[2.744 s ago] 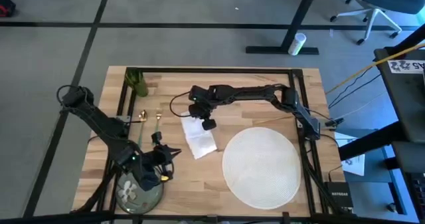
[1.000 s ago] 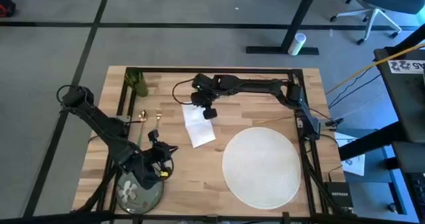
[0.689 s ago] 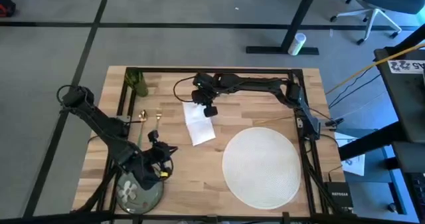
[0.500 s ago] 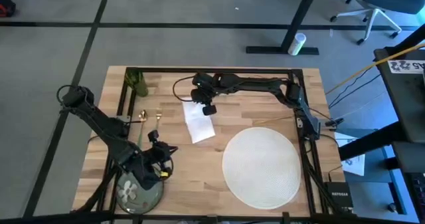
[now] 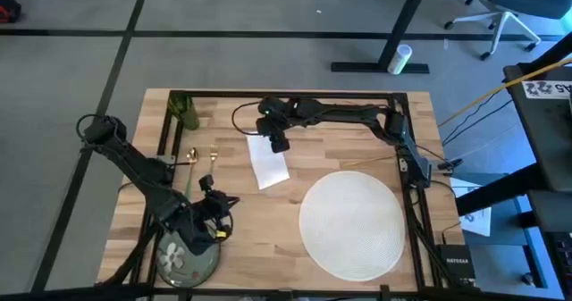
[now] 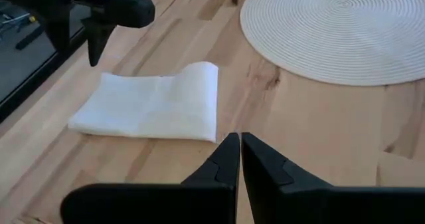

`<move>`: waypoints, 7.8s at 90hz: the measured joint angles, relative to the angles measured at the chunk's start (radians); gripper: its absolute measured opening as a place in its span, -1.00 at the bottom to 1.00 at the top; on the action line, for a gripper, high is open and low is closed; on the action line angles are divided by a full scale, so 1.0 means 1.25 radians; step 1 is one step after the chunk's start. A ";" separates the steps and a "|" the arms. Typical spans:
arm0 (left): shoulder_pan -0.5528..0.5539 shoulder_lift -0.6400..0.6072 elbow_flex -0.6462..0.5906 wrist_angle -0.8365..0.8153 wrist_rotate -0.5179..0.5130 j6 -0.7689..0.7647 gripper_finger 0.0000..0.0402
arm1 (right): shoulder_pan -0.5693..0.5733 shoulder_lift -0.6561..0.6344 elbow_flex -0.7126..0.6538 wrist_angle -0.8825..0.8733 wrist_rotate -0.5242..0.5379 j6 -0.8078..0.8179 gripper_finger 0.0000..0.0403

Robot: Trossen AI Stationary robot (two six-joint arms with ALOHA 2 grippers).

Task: Set table place
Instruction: Fold the white table napkin, then move the white table napkin to the right of the green fork

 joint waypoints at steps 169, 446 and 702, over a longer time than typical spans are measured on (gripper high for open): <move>0.304 -0.235 -0.264 0.292 0.186 0.317 -1.00 | 0.298 -0.514 -0.725 0.399 0.067 0.084 -1.00; 0.987 0.335 -0.302 1.061 0.852 0.796 -1.00 | 0.298 -0.082 -0.697 0.915 0.046 0.354 -1.00; 0.413 0.199 -0.353 0.768 0.630 0.415 -1.00 | 0.058 -0.048 -0.645 0.906 -0.007 0.294 -1.00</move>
